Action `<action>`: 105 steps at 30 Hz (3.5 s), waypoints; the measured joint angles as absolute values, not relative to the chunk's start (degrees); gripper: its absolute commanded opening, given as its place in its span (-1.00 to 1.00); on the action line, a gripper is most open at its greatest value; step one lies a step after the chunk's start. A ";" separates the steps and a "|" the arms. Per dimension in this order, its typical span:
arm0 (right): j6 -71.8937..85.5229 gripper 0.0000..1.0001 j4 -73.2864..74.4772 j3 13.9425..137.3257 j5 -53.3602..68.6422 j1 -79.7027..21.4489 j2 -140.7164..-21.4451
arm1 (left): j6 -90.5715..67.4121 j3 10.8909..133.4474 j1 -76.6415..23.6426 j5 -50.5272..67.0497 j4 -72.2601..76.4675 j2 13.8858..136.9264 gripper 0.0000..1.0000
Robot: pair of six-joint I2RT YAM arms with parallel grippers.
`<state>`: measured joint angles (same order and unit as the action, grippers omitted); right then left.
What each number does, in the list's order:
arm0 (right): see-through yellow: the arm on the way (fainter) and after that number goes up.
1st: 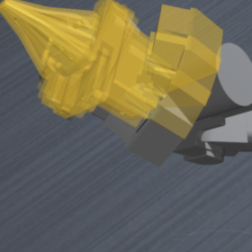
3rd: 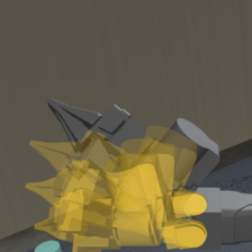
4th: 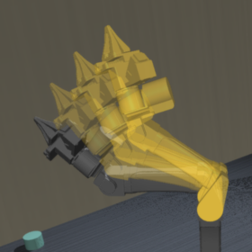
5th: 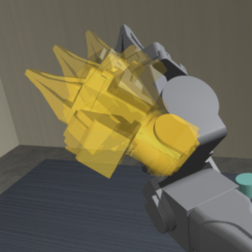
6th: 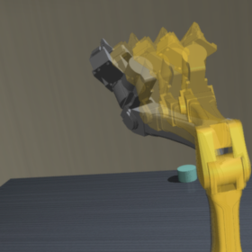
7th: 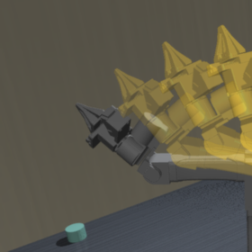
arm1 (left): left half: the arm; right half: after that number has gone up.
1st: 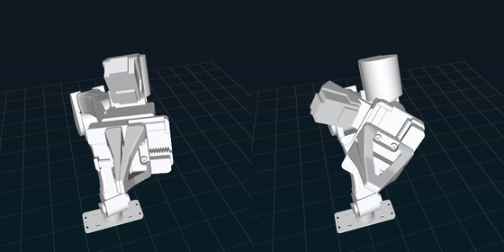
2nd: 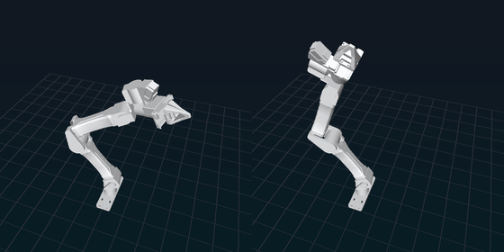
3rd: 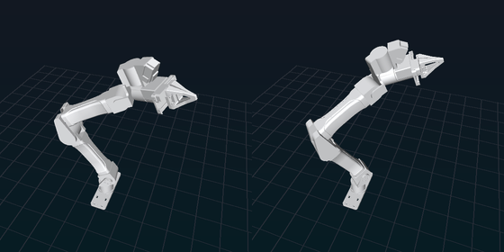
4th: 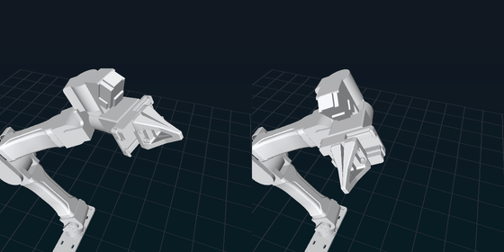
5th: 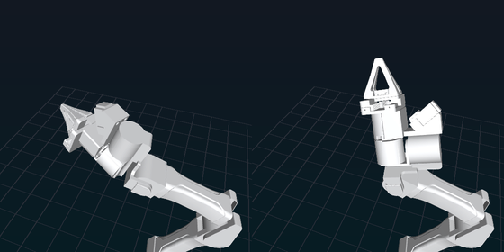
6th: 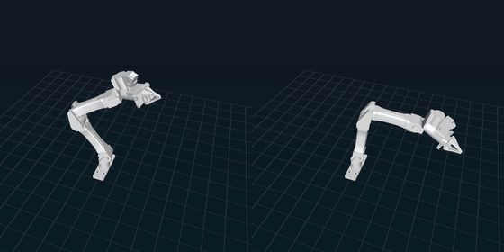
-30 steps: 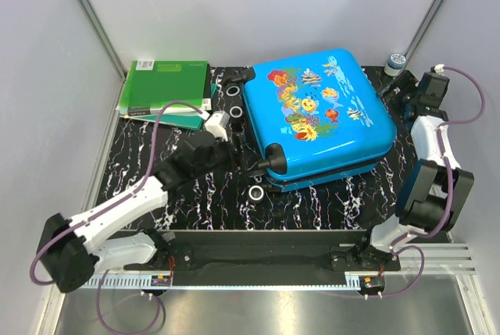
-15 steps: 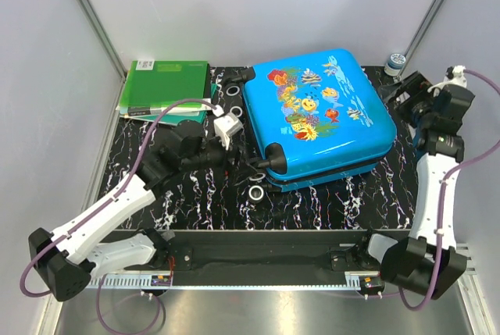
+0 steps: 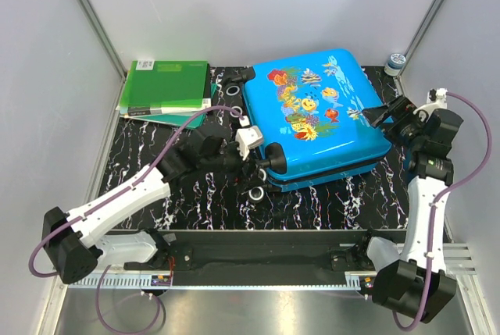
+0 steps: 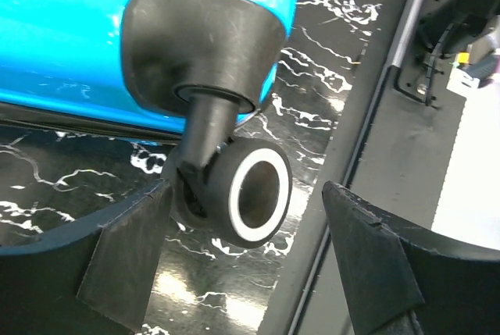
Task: Pack the luggage
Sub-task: Zip the luggage at the center of the board.
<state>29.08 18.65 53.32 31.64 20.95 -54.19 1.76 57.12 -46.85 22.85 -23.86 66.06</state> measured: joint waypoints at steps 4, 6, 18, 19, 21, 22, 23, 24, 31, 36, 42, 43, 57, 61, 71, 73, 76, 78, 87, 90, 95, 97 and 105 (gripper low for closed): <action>29.50 0.89 17.87 52.03 33.80 20.95 -53.10 | 3.27 57.41 -47.05 20.95 -23.46 66.19 0.71; 29.82 0.89 17.72 51.24 34.65 20.95 -52.10 | 4.10 57.63 -47.05 20.51 -23.44 66.78 0.71; 31.33 0.89 23.49 49.36 39.72 20.95 -45.71 | 6.07 57.82 -48.38 20.34 -23.57 72.03 0.54; 31.33 0.89 24.05 49.23 40.18 20.95 -45.21 | 6.15 57.82 -48.45 20.27 -23.53 72.16 0.47; 31.33 0.89 25.26 48.82 41.17 20.95 -44.10 | 6.26 57.82 -48.49 20.03 -23.51 72.47 0.31; 31.31 0.89 25.76 48.49 41.87 20.95 -43.55 | 6.28 57.87 -48.47 19.84 -23.46 72.71 0.24; 31.27 0.89 26.35 48.14 43.11 20.95 -43.00 | 6.22 57.98 -48.45 19.70 -23.44 73.08 0.20; 31.20 0.89 26.81 47.79 44.62 20.95 -42.48 | 6.37 58.35 -48.42 19.70 -23.42 73.63 0.15; 30.04 0.85 29.10 46.50 51.18 19.07 -38.06 | 5.80 60.42 -48.36 20.43 -23.68 75.33 -0.43; 28.86 0.82 29.87 45.95 54.15 12.95 -36.18 | 5.76 61.49 -48.29 21.43 -22.92 76.49 -1.00; 28.23 0.74 29.85 44.34 51.51 2.94 -36.80 | 5.74 62.26 -47.81 23.70 -22.33 77.23 -1.00; 28.27 0.74 29.82 43.62 50.11 0.03 -37.12 | 5.74 62.50 -47.81 24.03 -22.33 77.41 -1.00; 33.43 0.67 25.67 32.64 30.11 -26.41 -40.12 | 4.56 65.89 -47.79 26.74 -24.82 78.15 -1.00; 34.79 0.66 20.05 31.24 20.78 -34.54 -42.81 | 4.64 65.87 -47.53 26.48 -24.91 78.19 -1.00; 36.93 0.59 3.33 24.53 -8.38 -52.21 -48.01 | 5.98 65.06 -46.96 25.26 -24.25 78.11 -0.60; 37.28 0.59 0.40 22.37 -11.84 -54.06 -47.22 | 6.00 65.01 -47.11 25.12 -24.25 78.11 -0.36; 37.21 0.56 -3.01 19.51 -15.55 -55.37 -46.19 | 6.04 65.01 -47.18 24.86 -24.21 78.11 -0.15; 36.95 0.54 -4.54 18.31 -17.56 -55.94 -46.19 | 6.04 64.99 -47.22 24.75 -24.21 78.11 -0.07; 34.74 0.31 -11.55 16.25 -23.14 -57.84 -50.78 | 5.69 65.01 -47.33 23.83 -24.21 79.81 0.27; 34.33 0.24 -13.58 16.14 -24.40 -58.85 -52.51 | 5.45 65.14 -47.33 23.55 -24.25 80.14 0.28; 33.82 0.13 -15.97 16.16 -27.49 -61.10 -55.24 | 4.86 65.60 -47.33 23.33 -24.71 80.53 -0.04; 33.71 0.09 -16.60 16.16 -28.38 -61.73 -56.10 | 5.15 65.95 -47.31 22.83 -24.27 80.55 -0.33; 33.95 -0.35 -18.28 16.60 -32.80 -64.51 -59.90 | 7.33 66.52 -47.66 23.70 -23.97 81.23 -1.00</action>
<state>33.95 -18.28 16.60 -32.80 -64.51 -59.90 7.33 66.52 -47.66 23.70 -23.97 81.23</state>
